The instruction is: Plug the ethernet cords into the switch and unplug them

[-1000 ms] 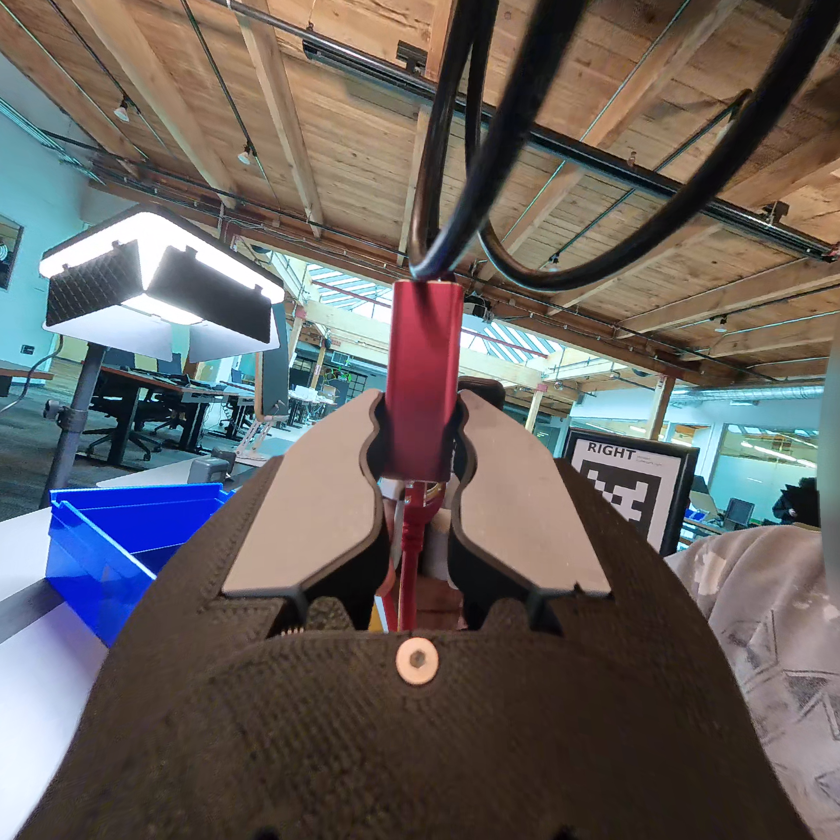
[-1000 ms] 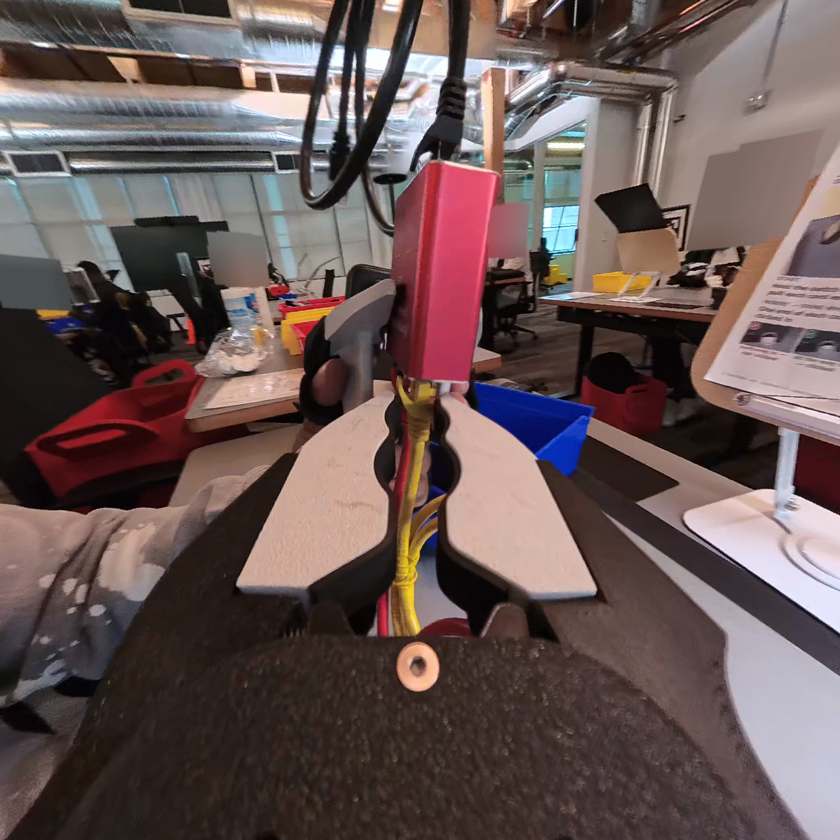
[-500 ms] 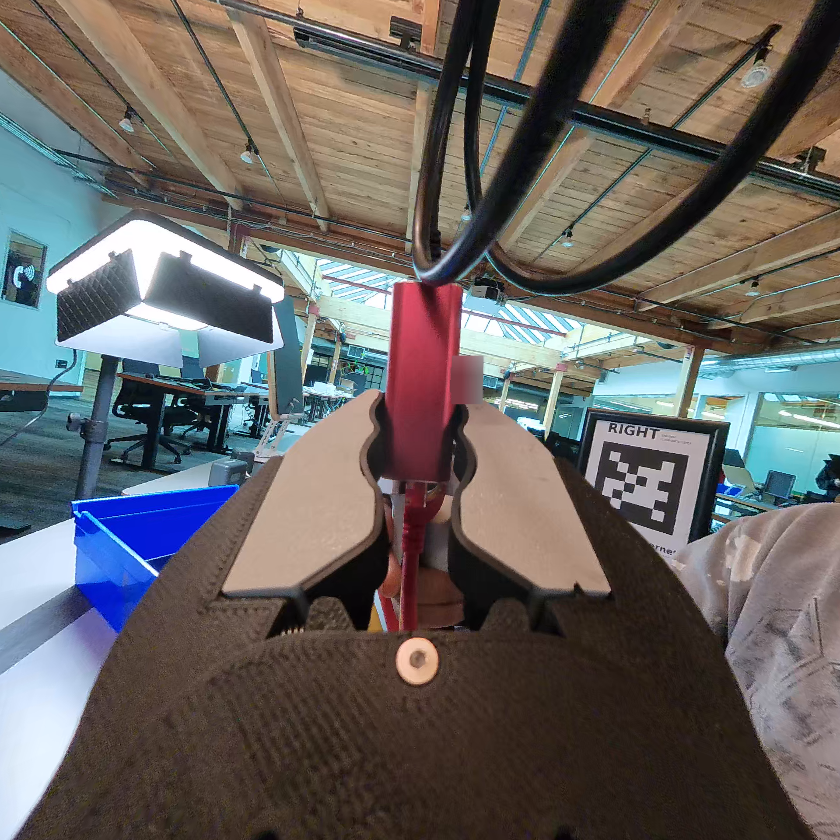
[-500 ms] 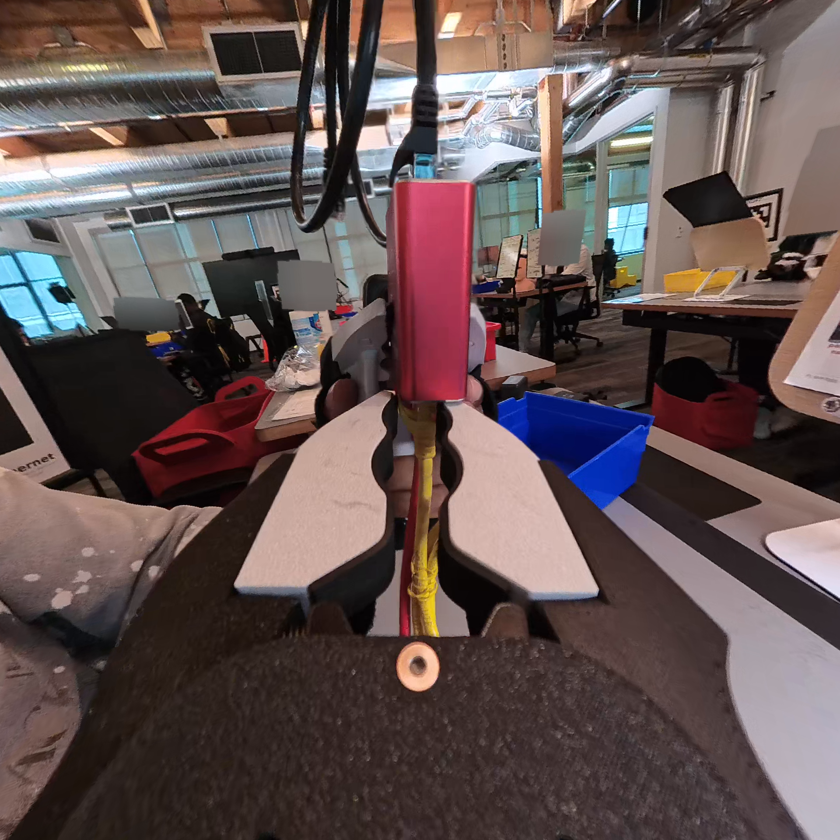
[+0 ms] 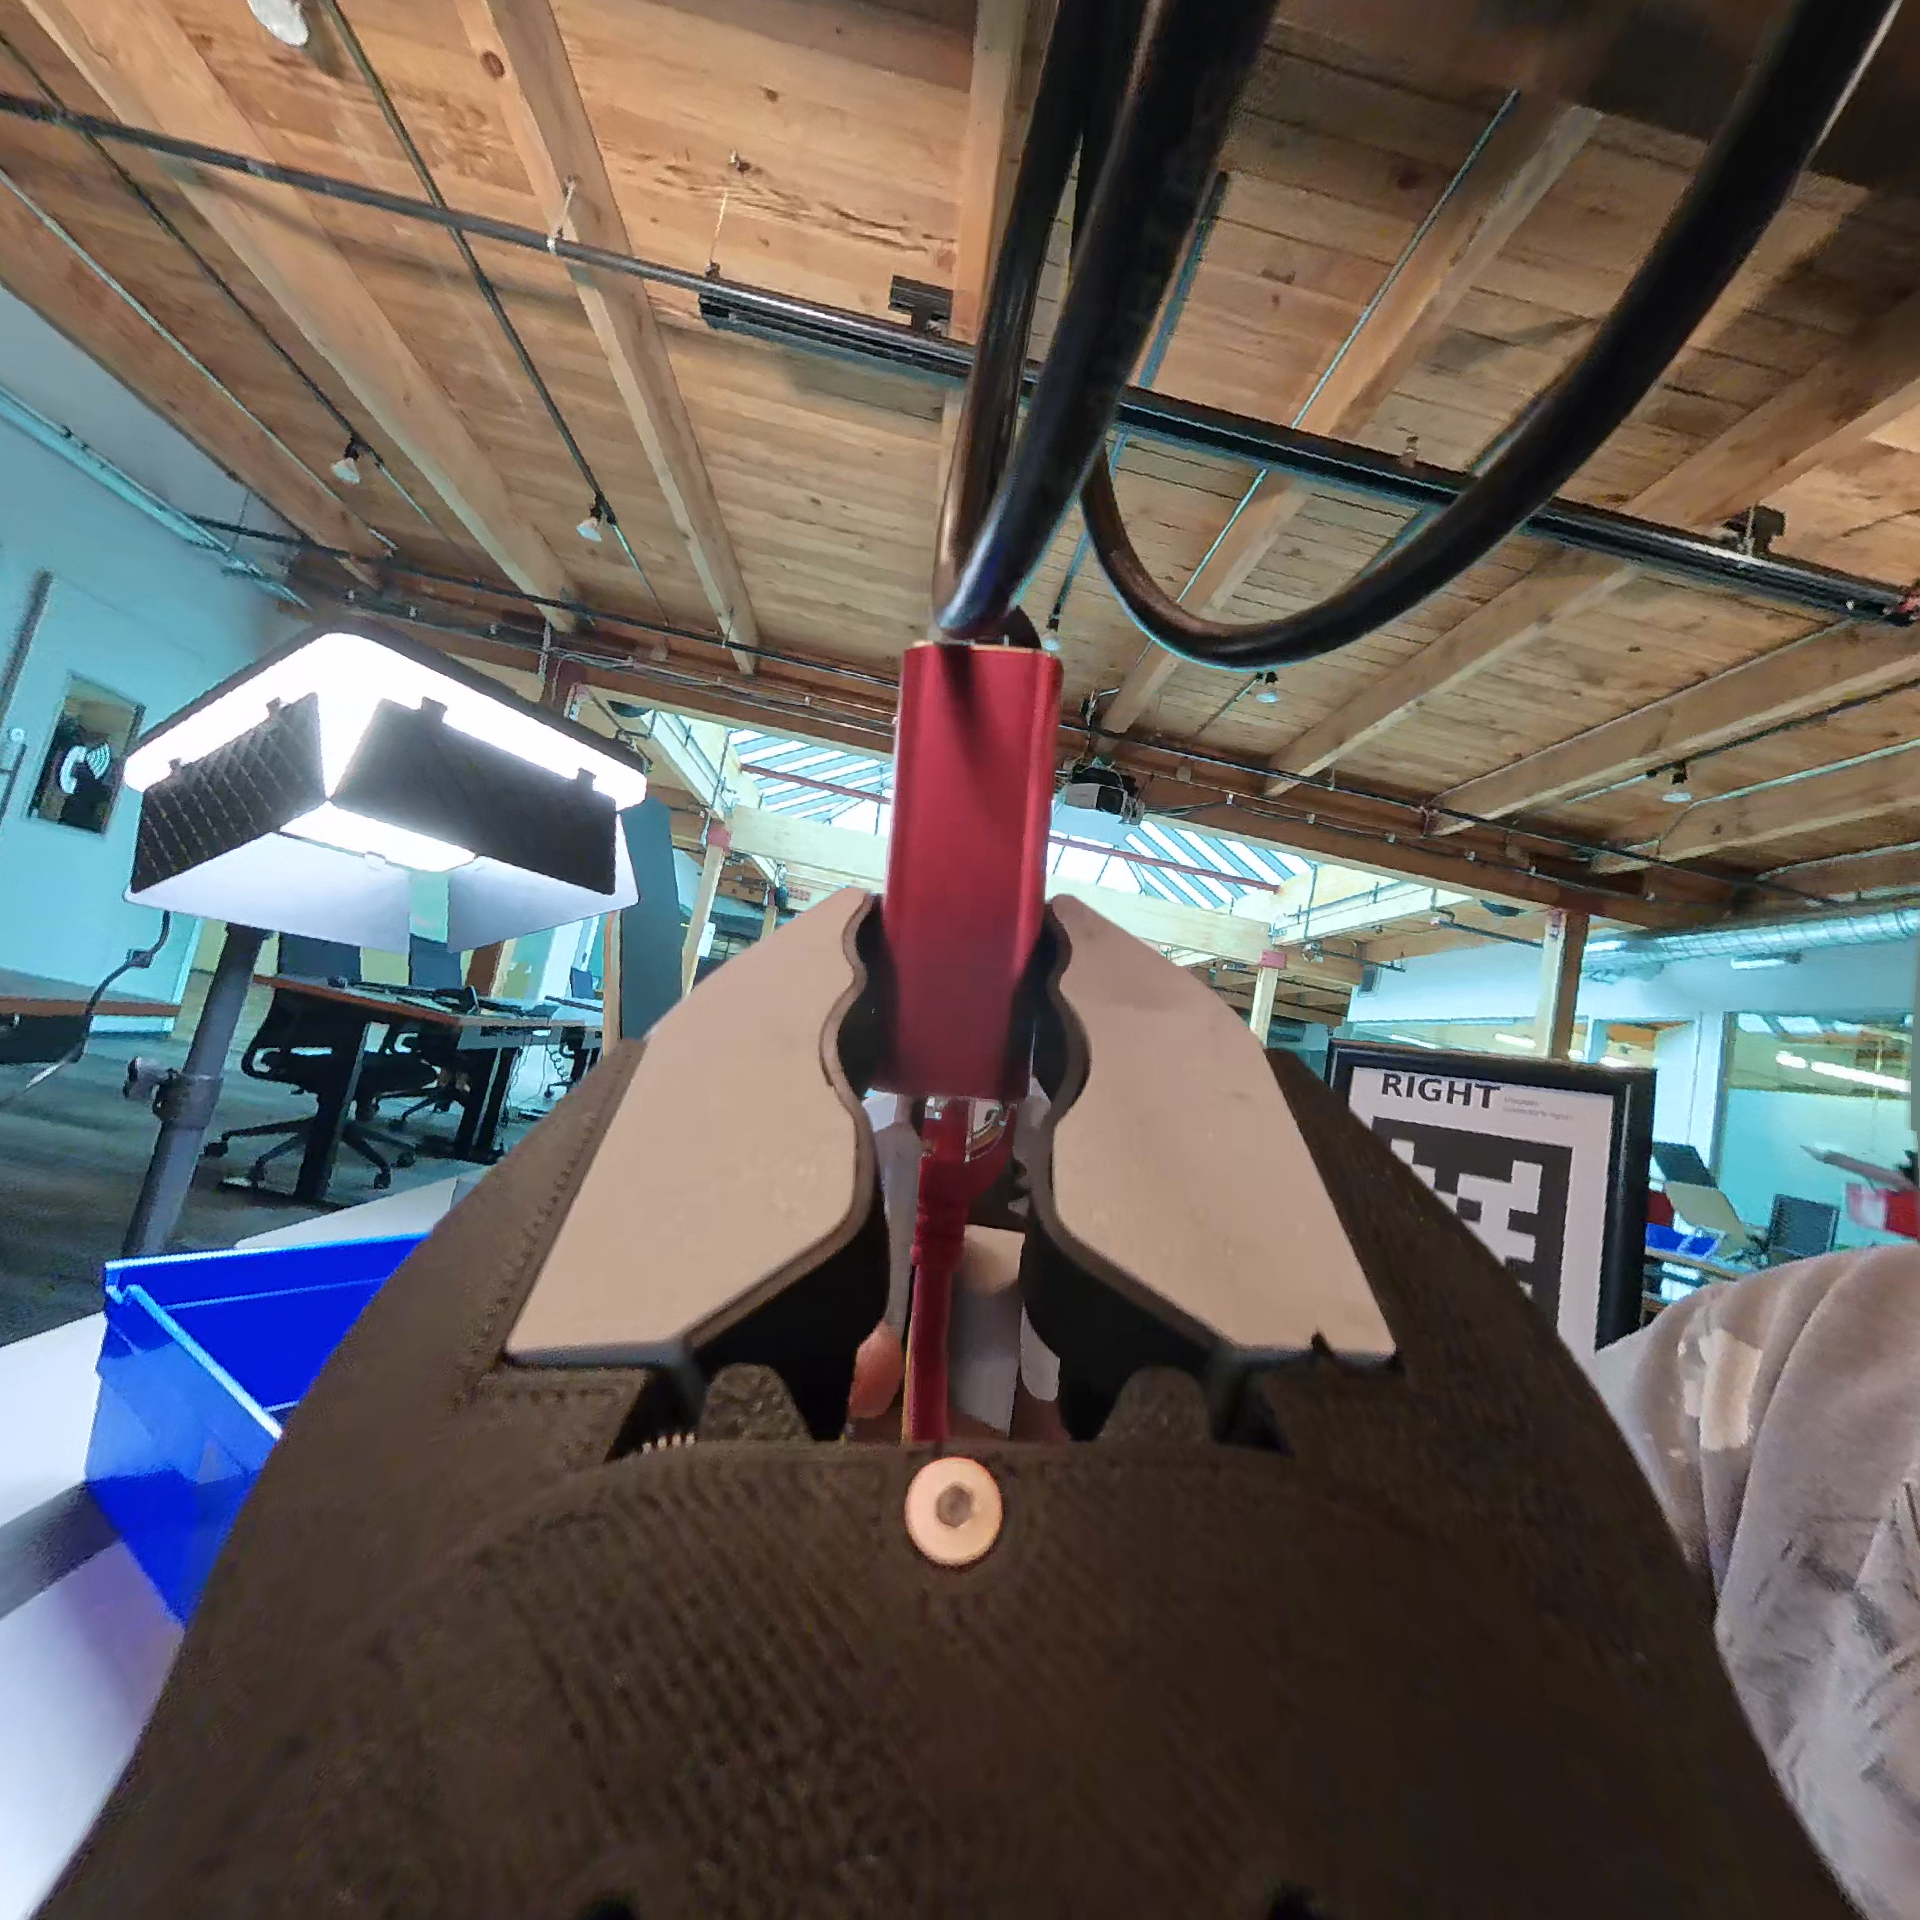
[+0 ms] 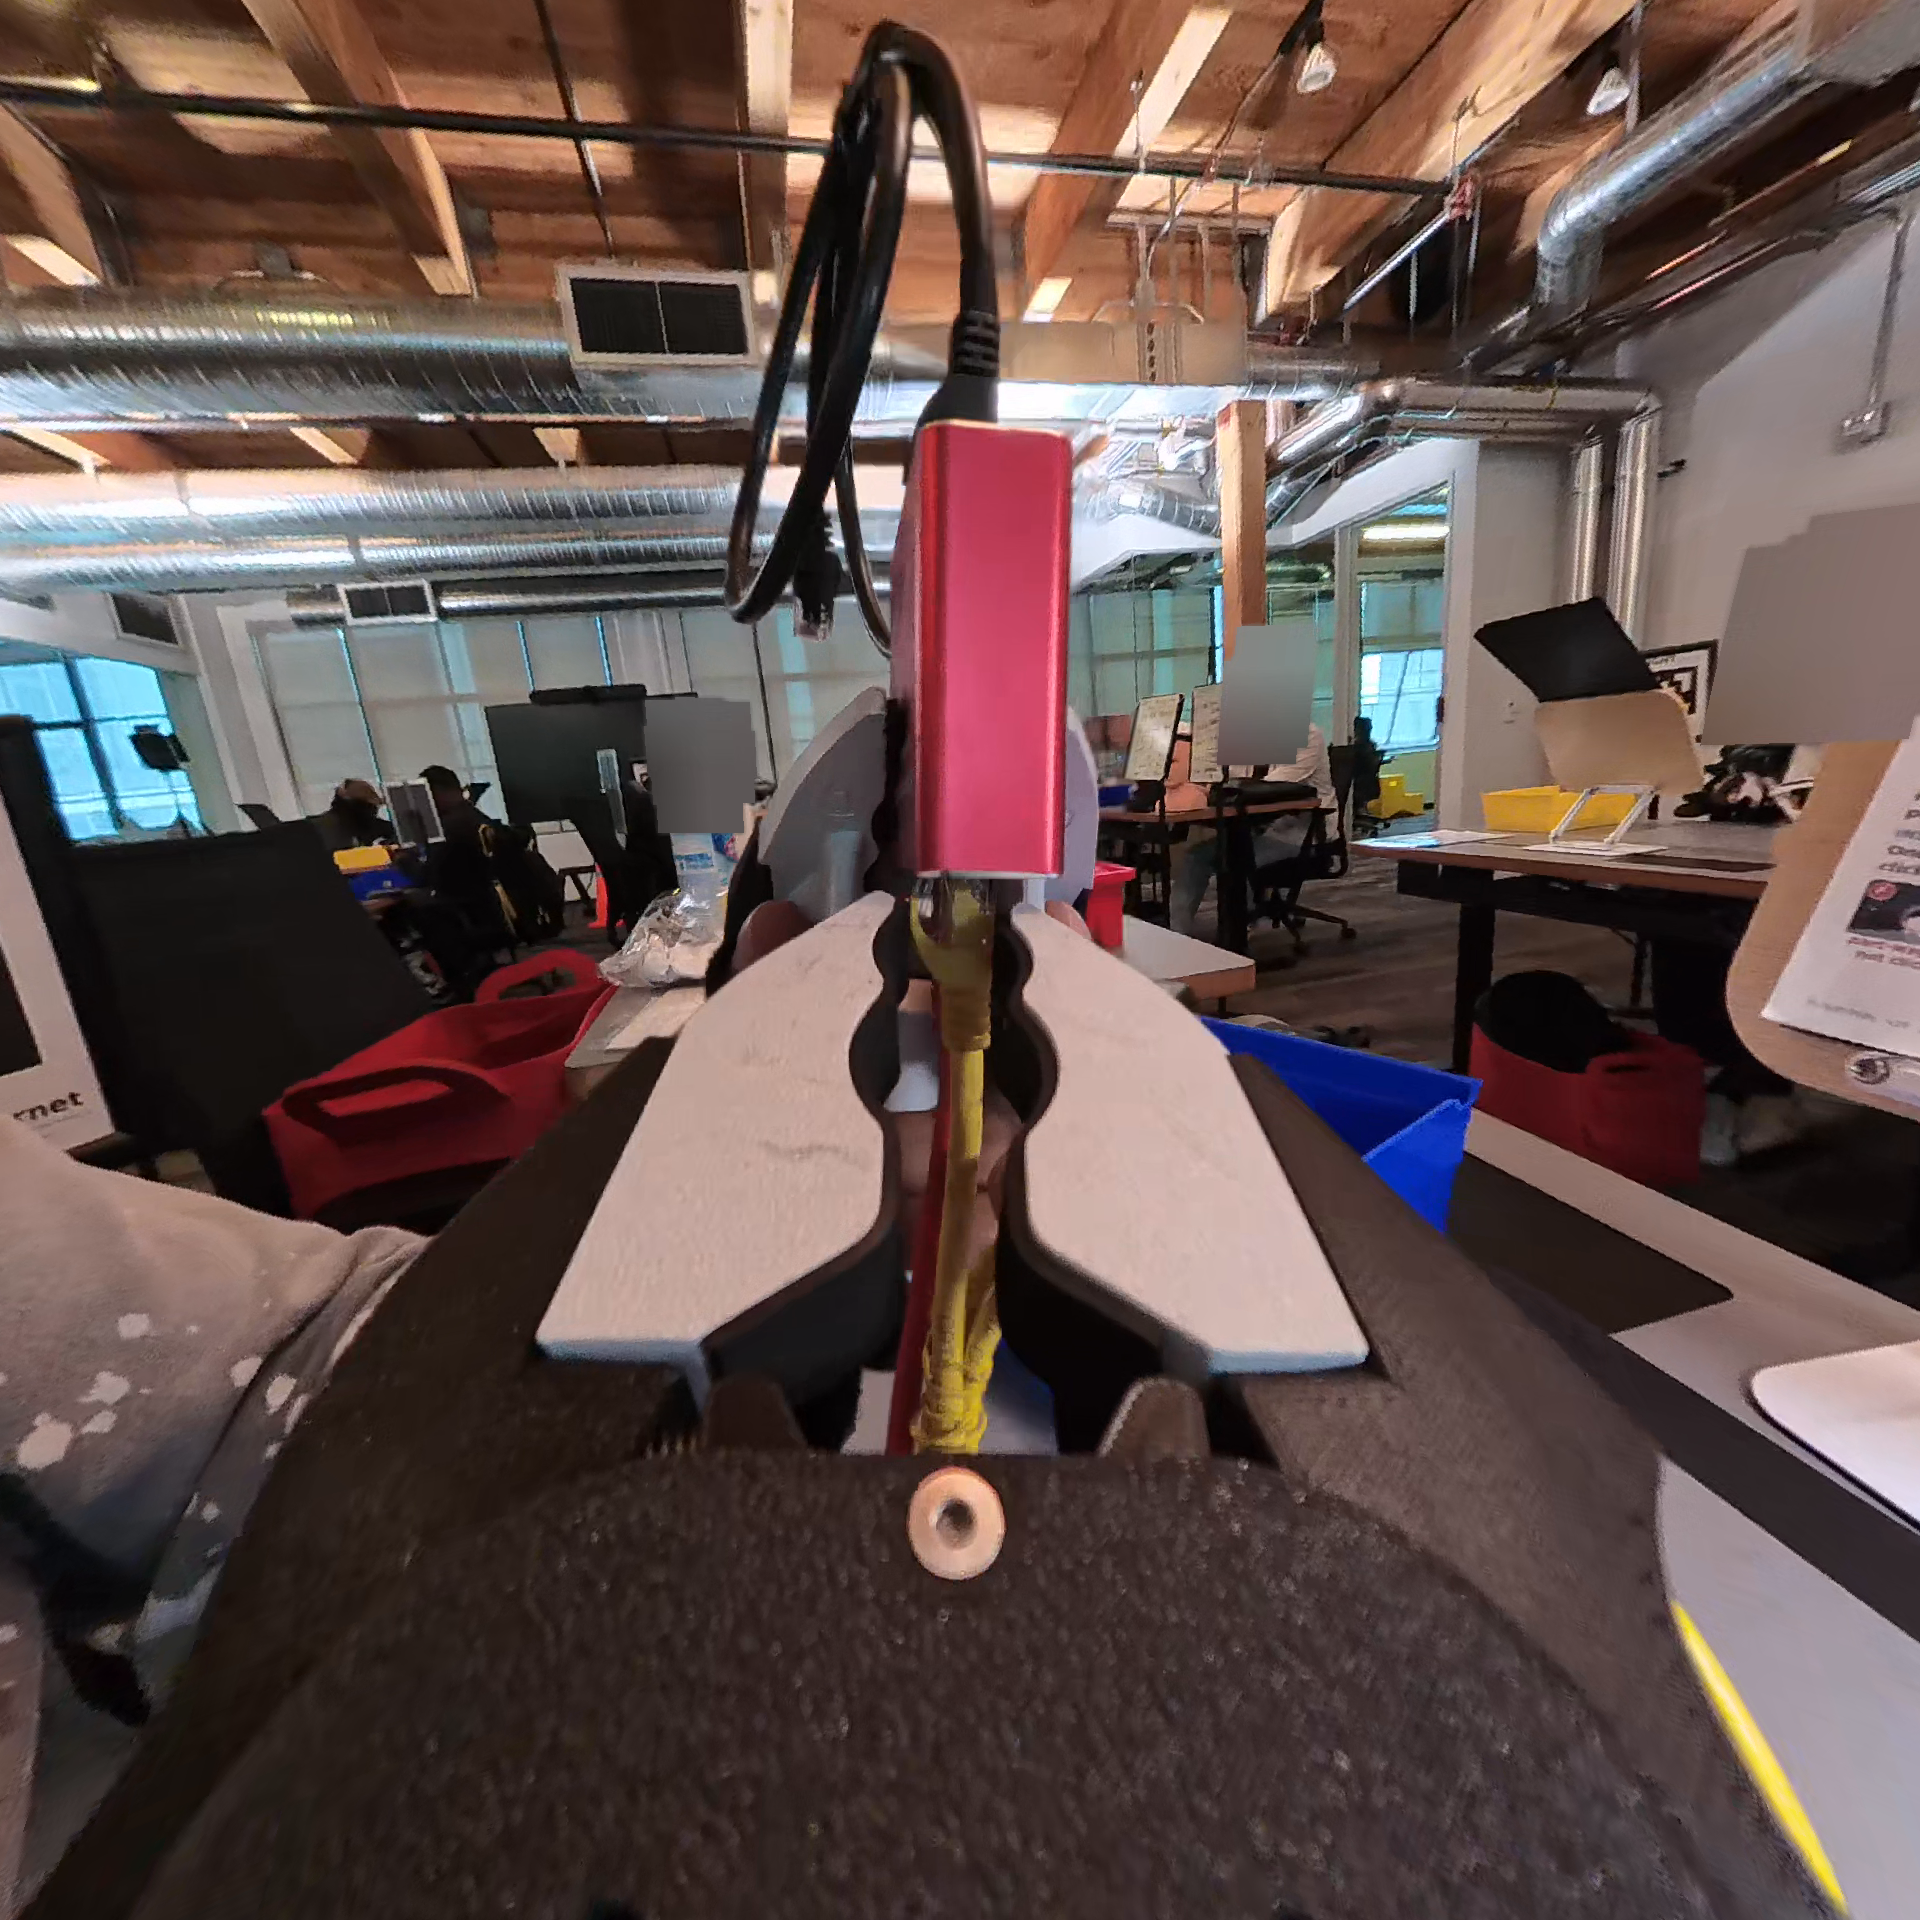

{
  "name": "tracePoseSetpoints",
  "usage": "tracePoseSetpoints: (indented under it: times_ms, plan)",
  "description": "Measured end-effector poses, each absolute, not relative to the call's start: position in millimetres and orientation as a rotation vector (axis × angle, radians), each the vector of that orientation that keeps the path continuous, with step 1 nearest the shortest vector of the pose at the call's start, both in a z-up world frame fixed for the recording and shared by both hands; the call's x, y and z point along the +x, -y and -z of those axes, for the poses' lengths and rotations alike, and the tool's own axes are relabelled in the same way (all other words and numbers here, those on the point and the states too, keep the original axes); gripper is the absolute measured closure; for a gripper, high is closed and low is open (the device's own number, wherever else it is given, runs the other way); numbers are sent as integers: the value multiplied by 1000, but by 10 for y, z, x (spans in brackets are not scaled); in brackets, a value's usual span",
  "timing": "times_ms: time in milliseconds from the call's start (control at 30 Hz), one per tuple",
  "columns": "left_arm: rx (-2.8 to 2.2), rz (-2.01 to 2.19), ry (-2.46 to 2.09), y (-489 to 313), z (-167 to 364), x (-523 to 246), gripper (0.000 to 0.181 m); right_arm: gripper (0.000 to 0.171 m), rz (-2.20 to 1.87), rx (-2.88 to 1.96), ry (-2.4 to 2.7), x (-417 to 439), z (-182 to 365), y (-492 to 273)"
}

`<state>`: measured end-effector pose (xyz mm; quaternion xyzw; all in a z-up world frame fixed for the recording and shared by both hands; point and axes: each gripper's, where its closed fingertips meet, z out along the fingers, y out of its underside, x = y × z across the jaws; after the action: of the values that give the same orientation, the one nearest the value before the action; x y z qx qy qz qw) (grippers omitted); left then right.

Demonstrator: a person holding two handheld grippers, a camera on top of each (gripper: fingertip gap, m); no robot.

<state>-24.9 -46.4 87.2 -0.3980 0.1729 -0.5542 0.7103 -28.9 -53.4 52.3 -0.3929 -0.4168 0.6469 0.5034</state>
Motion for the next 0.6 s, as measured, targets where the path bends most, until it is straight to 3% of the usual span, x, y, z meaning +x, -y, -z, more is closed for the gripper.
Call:
tracePoseSetpoints:
  times_ms: [400, 500, 600]
  plan:
    - [-897, 980, -511, 520, -831, -196, 153, 157, -1584, -1033, 1068, -317, -427, 472]
    - [-709, 1014, -493, 821, -1190, -448, 154, 158, -1588, -1187, 987, -329, -163, 151]
    - [-845, 833, -442, 772, -1293, -858, 154, 158, -1469, -1118, 1110, -328, -374, 372]
